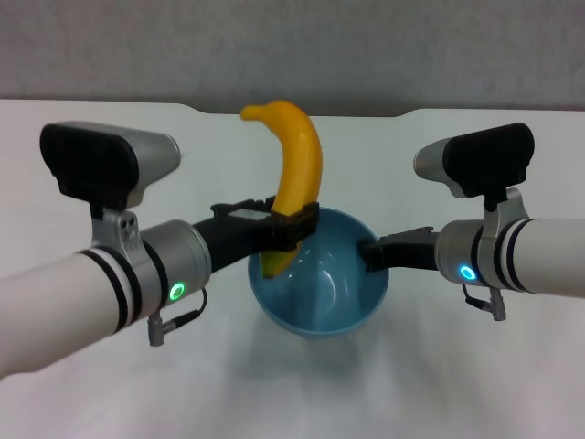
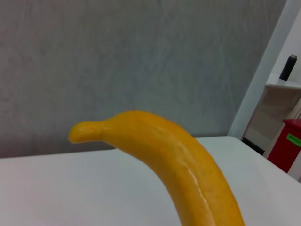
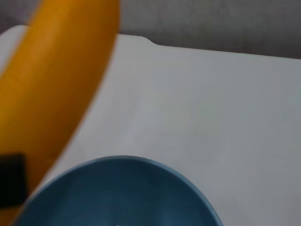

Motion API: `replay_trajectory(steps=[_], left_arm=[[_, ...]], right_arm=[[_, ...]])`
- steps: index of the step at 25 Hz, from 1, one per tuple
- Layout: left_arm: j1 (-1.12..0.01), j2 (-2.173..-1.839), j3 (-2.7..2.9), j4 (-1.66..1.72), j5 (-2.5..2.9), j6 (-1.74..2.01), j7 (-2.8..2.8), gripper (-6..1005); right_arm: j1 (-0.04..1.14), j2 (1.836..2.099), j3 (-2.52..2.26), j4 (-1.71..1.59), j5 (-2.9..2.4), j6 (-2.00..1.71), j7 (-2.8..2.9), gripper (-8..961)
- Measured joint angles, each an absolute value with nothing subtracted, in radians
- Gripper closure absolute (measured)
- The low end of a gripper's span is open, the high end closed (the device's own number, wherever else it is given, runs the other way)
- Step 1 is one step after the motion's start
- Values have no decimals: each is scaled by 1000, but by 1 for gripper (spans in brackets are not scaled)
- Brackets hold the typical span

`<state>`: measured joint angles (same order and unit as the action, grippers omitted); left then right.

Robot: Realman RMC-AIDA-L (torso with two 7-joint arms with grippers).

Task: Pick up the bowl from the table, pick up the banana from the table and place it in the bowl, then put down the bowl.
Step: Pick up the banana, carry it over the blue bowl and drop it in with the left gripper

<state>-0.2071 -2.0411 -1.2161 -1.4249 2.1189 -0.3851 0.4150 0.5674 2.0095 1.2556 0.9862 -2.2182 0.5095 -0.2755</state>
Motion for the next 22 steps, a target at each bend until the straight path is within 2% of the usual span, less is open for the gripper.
replay_trajectory(steps=[22], left_arm=[[-262, -2041, -1137, -1295, 2067, -323, 417, 431]], right_arm=[[573, 2008, 1266, 1019, -2184, 516, -320, 911]])
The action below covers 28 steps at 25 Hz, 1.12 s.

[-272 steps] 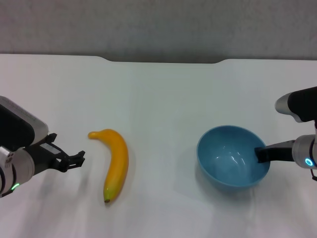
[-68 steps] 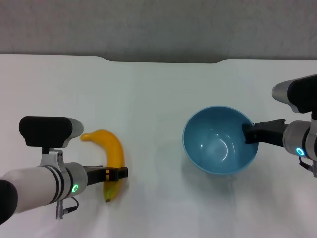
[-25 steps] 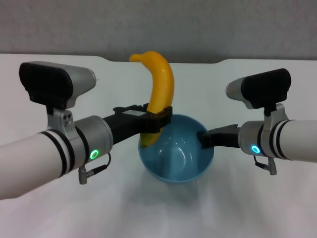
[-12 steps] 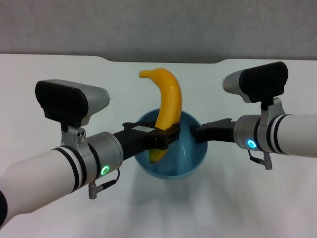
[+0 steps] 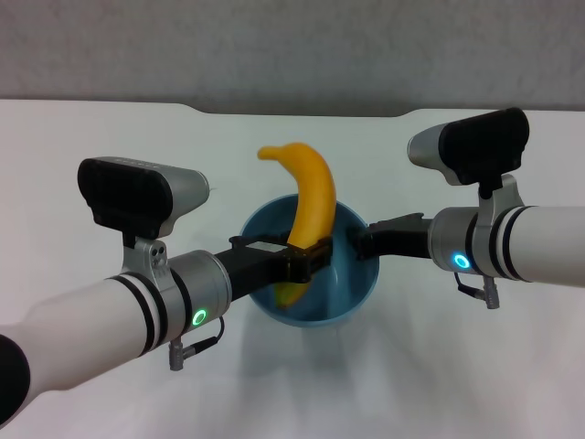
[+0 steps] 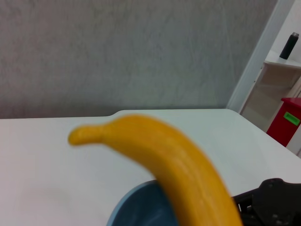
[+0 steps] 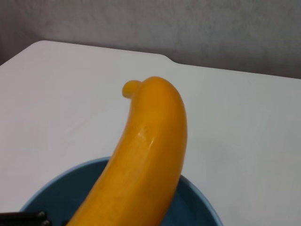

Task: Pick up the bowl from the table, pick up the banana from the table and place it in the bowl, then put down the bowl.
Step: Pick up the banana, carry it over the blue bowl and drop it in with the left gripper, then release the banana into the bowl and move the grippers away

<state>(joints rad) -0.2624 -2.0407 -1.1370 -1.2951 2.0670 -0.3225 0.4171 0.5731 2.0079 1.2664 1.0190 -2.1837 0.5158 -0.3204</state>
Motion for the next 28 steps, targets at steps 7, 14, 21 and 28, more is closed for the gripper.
replay_trajectory(steps=[7, 14, 21, 28], left_arm=[[-257, -2039, -1139, -1296, 2066, -320, 417, 314], [-239, -2034, -1187, -1309, 2075, -333, 427, 165], [-198, -2033, -1321, -1304, 2081, -394, 496, 100], [-151, -2034, -1423, -1294, 2092, -409, 507, 100]], right_arm=[[566, 2008, 1269, 1012, -2186, 513, -321, 911], [576, 2007, 1288, 990, -2184, 544, -321, 910], [686, 2006, 1359, 859, -2182, 628, -321, 909], [765, 2009, 1382, 752, -2126, 635, -391, 909]])
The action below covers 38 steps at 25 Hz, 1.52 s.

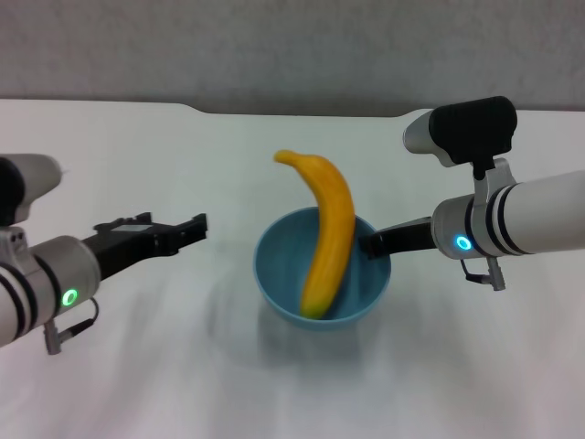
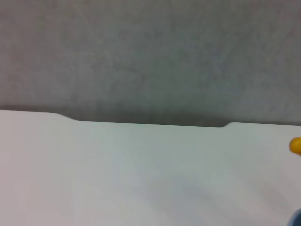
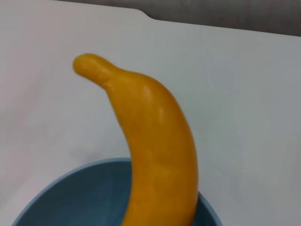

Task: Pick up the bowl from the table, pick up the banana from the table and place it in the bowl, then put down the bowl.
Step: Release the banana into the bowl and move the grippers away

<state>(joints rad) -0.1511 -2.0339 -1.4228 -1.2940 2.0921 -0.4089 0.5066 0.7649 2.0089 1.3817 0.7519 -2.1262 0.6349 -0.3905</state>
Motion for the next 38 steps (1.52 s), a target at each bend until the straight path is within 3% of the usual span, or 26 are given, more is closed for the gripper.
replay_trajectory(steps=[36, 38], left_arm=[[-126, -2034, -1457, -1267, 2092, -403, 523, 101], [-124, -2034, -1457, -1267, 2092, -402, 523, 101]], right_arm=[[756, 2013, 1352, 623, -2029, 549, -494, 906], [752, 2013, 1343, 624, -2028, 540, -494, 840]])
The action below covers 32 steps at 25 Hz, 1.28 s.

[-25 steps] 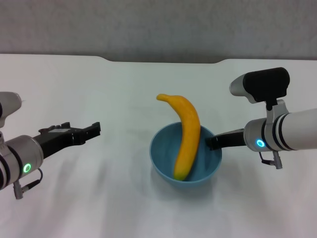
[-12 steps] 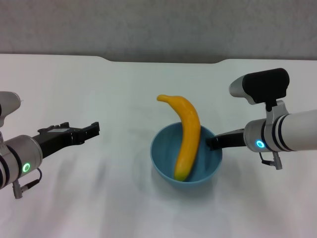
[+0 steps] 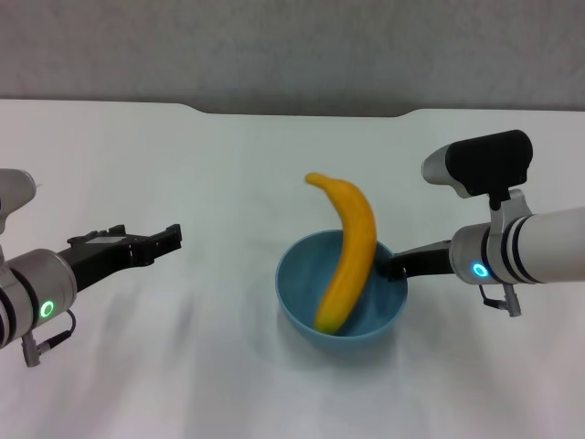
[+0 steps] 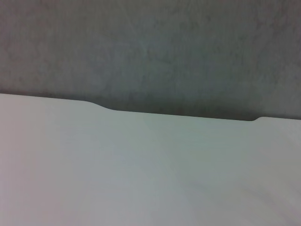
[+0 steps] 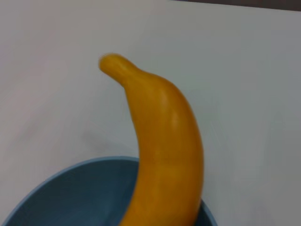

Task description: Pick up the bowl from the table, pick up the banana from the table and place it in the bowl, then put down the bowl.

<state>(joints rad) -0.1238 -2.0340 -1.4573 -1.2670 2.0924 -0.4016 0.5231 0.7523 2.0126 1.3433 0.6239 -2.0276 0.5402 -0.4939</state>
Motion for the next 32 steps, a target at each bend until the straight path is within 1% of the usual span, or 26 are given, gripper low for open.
replay_trajectory(steps=[7, 12, 13, 15, 16, 17, 20, 21, 22, 23, 26, 32], left_arm=[[-115, -2034, -1457, -1265, 2092, -399, 525, 100], [-104, -2035, -1465, -1265, 2092, -399, 532, 101], [-101, -2035, -1465, -1265, 2092, -399, 532, 101], [-94, -2035, -1467, -1268, 2091, -398, 533, 101], [-88, -2035, -1469, -1271, 2091, -395, 533, 102], [-88, -2035, -1469, -1271, 2091, -395, 533, 102], [-84, -2035, -1470, -1272, 2091, -390, 534, 102], [-81, -2036, -1471, -1272, 2091, -380, 537, 102], [-81, -2036, -1471, -1272, 2091, -380, 537, 102], [-78, -2036, -1471, -1270, 2089, -363, 550, 103], [-70, -2038, -1466, -1263, 2082, -322, 586, 103], [-27, -2040, -1383, -1248, 2077, -119, 654, 104]], right_arm=[[695, 2012, 1330, 700, -2032, 518, -503, 620], [616, 2007, 1335, 804, -2034, 503, -547, 473], [569, 2004, 1342, 859, -2038, 498, -559, 419], [548, 2004, 1346, 884, -2042, 497, -568, 310], [493, 2003, 1365, 939, -2056, 493, -598, 256], [493, 2003, 1365, 939, -2056, 493, -598, 226], [418, 2004, 1400, 1005, -2072, 477, -645, 135], [363, 2005, 1410, 1050, -2072, 436, -686, 105], [363, 2005, 1410, 1050, -2072, 436, -686, 74], [332, 2005, 1410, 1074, -2068, 405, -711, 44], [259, 2008, 1383, 1123, -2039, 295, -783, 46], [210, 2007, 1311, 1124, -2010, 118, -835, 48]])
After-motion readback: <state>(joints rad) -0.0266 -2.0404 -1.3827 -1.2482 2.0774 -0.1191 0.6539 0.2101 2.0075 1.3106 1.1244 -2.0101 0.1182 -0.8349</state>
